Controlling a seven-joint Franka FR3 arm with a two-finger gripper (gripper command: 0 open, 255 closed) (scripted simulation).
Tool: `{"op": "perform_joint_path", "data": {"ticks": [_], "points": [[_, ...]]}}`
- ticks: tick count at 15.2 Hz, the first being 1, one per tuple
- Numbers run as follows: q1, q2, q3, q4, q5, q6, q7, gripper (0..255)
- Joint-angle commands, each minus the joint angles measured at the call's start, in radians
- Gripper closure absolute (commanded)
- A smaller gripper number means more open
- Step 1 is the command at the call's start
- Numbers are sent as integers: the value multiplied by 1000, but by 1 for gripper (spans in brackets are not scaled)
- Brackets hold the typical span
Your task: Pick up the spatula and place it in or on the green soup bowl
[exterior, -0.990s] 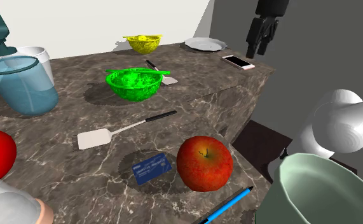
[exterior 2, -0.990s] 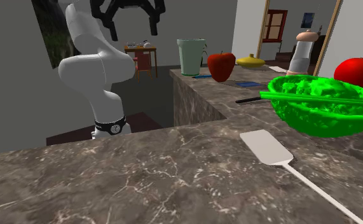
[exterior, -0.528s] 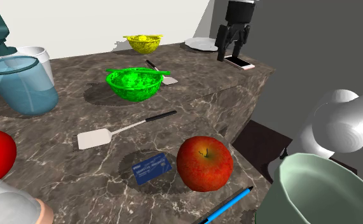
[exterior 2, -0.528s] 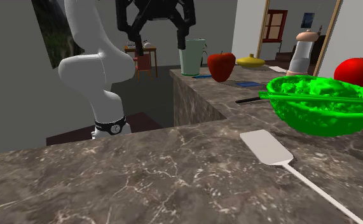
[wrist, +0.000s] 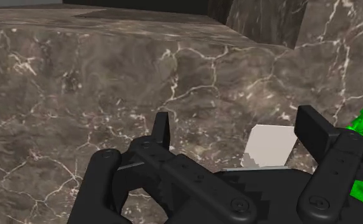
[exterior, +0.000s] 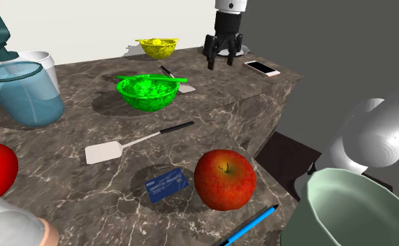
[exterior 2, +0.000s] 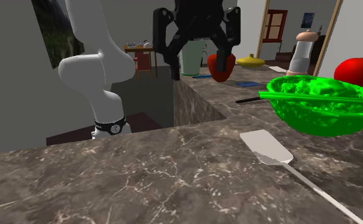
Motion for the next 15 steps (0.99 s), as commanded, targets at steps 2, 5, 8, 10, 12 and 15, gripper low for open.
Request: {"op": "perform_joint_path", "data": {"ticks": [2, 5, 8, 10, 12, 15], "points": [[-3, 109, 21, 82, -22, 39, 51, 0], [-5, 222, 35, 174, -52, 68, 98, 0], [-3, 338, 43, 280, -87, 84, 145, 0], [2, 417, 45, 359, -111, 87, 175, 0], [9, 497, 44, 446, -136, 84, 204, 0], [23, 623, 38, 594, -171, 67, 242, 0]]}}
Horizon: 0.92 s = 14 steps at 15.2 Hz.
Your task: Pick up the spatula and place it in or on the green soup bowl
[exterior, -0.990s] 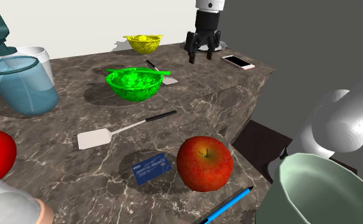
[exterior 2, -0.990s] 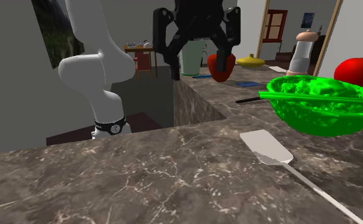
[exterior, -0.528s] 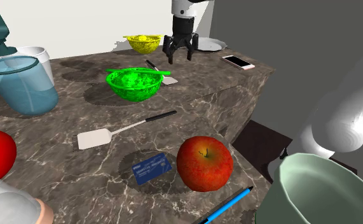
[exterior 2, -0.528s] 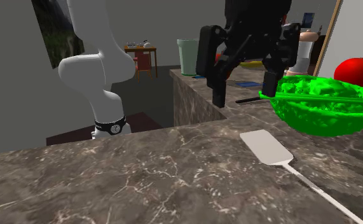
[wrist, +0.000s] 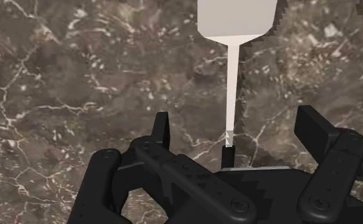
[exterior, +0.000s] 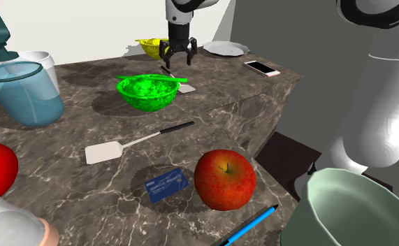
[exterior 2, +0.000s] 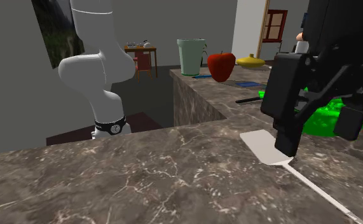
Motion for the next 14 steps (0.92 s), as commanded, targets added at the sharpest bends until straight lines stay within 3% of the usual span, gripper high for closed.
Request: {"op": "perform_joint_path", "data": {"ticks": [1, 9, 14], "points": [[12, 92, -5, 107, -24, -12, 26, 0], [12, 126, -10, 53, -32, 77, 34, 0], [12, 126, -10, 53, -32, 77, 34, 0]]}}
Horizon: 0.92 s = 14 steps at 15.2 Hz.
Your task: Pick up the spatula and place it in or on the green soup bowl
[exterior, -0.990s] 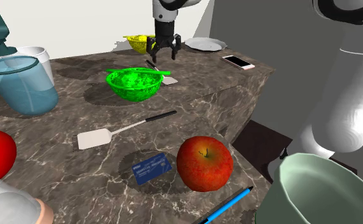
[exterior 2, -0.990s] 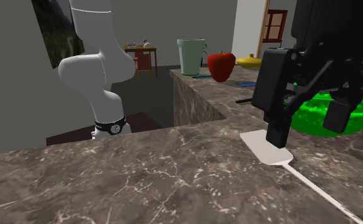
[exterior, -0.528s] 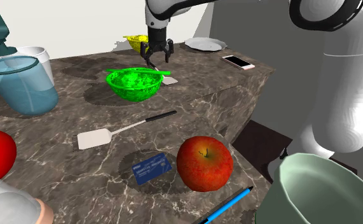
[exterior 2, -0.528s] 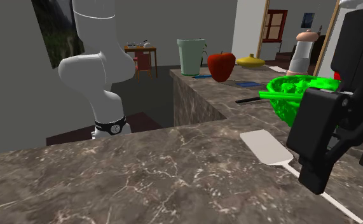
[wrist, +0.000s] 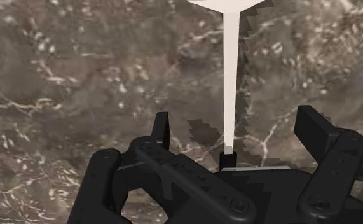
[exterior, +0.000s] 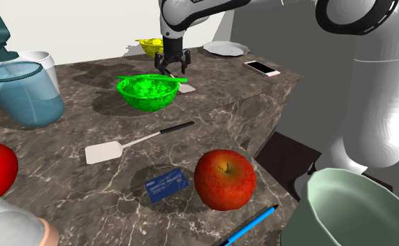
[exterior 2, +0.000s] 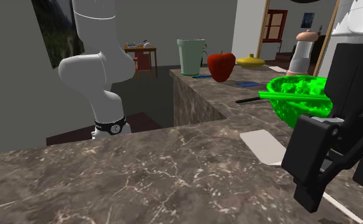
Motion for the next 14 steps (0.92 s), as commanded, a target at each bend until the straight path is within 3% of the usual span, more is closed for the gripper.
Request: {"op": "perform_joint_path", "data": {"ticks": [1, 3, 4, 14], "points": [[0, 0, 0, 0, 0, 1, 0, 0], [0, 0, 0, 0, 0, 0, 0, 0], [0, 0, 0, 0, 0, 0, 0, 255], [0, -2, 0, 10, 1, -12, -1, 255]]}}
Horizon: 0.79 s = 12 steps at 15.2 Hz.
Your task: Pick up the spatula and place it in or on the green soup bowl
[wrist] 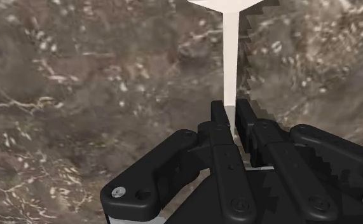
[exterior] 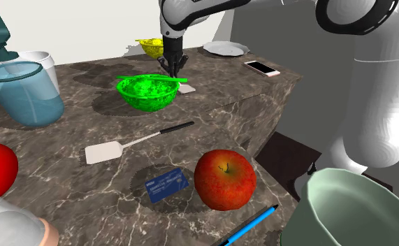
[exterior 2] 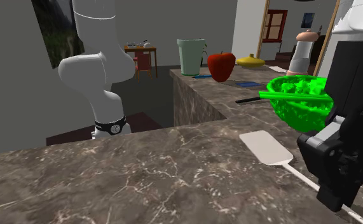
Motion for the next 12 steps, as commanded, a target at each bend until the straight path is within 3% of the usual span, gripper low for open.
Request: {"op": "perform_joint_path", "data": {"ticks": [1, 12], "points": [[1, -3, 1, 17, 1, -20, -1, 255], [5, -6, 3, 161, 4, -166, -8, 255]]}}
